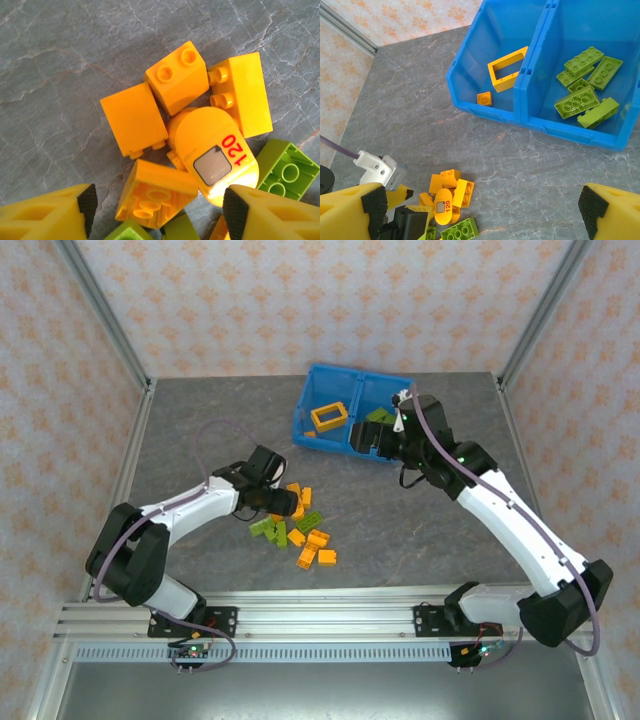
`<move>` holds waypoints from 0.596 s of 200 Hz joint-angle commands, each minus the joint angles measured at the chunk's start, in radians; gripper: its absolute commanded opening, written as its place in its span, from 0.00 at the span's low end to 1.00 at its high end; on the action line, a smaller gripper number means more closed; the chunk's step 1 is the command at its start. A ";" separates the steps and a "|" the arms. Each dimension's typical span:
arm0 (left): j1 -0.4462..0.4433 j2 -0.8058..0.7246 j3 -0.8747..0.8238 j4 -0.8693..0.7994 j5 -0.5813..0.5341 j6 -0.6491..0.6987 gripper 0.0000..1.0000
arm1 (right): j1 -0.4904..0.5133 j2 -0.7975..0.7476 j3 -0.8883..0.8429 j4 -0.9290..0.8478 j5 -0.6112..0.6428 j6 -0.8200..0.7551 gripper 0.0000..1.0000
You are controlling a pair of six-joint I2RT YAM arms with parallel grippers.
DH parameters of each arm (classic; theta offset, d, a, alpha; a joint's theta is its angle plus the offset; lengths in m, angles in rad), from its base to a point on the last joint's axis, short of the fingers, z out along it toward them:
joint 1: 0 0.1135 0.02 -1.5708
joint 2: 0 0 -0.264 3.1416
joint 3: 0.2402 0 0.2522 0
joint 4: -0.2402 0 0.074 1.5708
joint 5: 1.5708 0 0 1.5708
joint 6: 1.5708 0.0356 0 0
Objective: Sort the legos into containers by color
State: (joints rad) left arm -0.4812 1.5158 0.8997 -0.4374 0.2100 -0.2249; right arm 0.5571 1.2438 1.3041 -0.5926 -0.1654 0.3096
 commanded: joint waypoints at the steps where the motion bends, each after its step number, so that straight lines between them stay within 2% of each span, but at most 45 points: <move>1: 0.010 0.046 0.019 0.021 0.003 0.015 0.64 | -0.003 -0.004 0.038 0.016 0.003 0.020 0.99; 45: 0.010 0.068 0.006 0.023 -0.019 0.011 0.57 | -0.004 -0.011 0.030 0.002 0.023 0.041 0.99; 69: 0.009 0.058 -0.023 0.046 -0.042 0.002 0.43 | -0.005 -0.016 0.023 0.002 0.033 0.050 0.99; 119: 0.009 0.032 -0.023 0.053 -0.091 -0.024 0.31 | -0.004 -0.017 0.034 -0.009 0.056 0.061 0.99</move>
State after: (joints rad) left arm -0.4812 1.5791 0.8883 -0.3897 0.1879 -0.2356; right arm 0.5571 1.2469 1.3064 -0.5934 -0.1493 0.3542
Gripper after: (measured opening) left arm 0.334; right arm 0.994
